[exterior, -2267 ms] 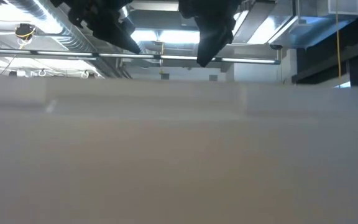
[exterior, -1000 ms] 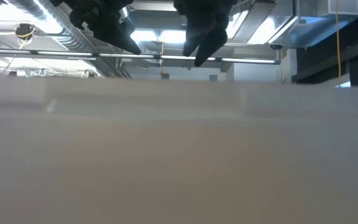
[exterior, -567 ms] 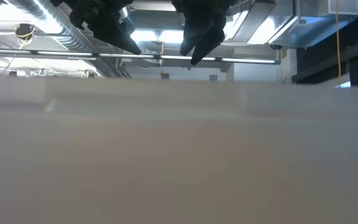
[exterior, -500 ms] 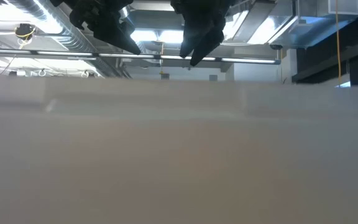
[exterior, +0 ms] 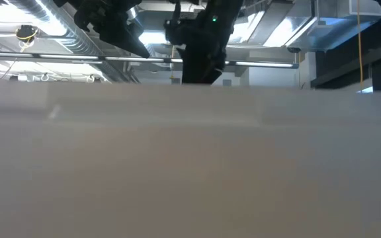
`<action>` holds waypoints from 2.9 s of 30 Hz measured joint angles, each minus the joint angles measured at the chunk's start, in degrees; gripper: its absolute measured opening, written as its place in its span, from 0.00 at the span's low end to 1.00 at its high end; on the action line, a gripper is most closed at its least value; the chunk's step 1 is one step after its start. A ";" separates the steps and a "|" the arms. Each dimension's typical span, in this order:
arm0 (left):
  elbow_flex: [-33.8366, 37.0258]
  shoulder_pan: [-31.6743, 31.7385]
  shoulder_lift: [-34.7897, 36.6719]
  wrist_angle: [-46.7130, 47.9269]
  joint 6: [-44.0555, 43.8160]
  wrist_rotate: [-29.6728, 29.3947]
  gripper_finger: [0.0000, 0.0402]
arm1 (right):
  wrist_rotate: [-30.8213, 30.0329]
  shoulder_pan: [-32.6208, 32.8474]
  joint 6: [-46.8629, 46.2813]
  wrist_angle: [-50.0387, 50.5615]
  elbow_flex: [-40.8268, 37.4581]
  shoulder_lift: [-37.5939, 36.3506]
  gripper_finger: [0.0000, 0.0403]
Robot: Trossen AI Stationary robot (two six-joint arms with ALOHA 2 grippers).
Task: Pack school essentials
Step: Put the notepad into the supply box
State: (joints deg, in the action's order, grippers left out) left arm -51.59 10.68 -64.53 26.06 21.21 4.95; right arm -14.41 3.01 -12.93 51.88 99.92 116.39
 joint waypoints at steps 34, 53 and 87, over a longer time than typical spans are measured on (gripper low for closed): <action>0.00 0.00 -0.02 0.02 -0.01 0.00 0.26 | 5.49 -0.92 2.66 -3.67 0.04 11.24 0.95; 0.00 0.00 -0.02 0.02 -0.01 0.00 0.26 | 5.02 -0.92 -2.69 -2.04 0.02 11.98 0.95; 0.00 0.01 -0.02 0.02 0.00 0.01 0.26 | 8.48 -1.73 -4.92 -3.15 0.16 12.12 0.95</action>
State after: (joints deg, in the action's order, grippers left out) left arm -51.59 10.69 -64.55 26.09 21.21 4.97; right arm -5.94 1.28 -17.85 48.72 100.07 128.51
